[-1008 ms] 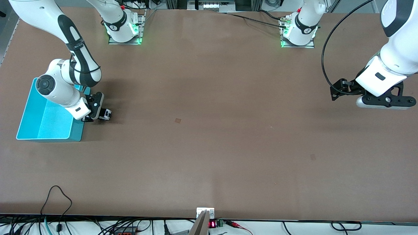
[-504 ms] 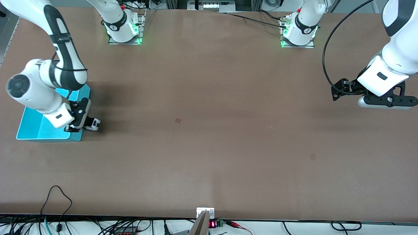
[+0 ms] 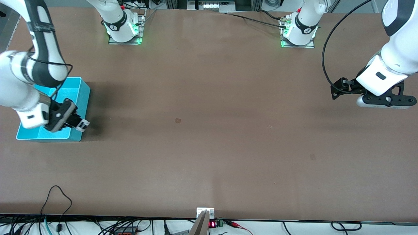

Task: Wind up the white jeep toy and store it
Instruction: 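Carry the jeep over the cyan box and lower it inside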

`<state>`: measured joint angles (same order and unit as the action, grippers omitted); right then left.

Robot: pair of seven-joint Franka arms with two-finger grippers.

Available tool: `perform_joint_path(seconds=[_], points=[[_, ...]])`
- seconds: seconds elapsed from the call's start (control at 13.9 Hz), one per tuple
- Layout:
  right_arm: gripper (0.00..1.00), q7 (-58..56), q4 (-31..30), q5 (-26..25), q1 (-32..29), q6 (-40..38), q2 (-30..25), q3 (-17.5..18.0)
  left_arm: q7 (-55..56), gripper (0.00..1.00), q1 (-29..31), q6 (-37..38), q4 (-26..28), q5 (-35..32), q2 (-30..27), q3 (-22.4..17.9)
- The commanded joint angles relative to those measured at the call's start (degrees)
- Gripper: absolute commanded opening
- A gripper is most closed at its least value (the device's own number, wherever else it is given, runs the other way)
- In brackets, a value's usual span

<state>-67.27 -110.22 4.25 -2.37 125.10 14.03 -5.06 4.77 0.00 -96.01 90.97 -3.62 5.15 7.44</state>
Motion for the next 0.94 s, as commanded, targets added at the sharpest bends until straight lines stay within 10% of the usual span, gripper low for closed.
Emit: perform_joint_path(seconds=[0.0,0.86], points=[[0.00,10.9,-0.6,0.6,-2.5,-1.5,-1.5,-0.7,-2.9,1.00,0.5,1.4,-1.9,-0.4,0.8,-0.4],[0.00,37.4,-14.4,-3.5,-7.6,17.8,2.9,-8.1,-3.3,1.00,1.8,1.4,-1.7,-0.6,1.6,0.0]])
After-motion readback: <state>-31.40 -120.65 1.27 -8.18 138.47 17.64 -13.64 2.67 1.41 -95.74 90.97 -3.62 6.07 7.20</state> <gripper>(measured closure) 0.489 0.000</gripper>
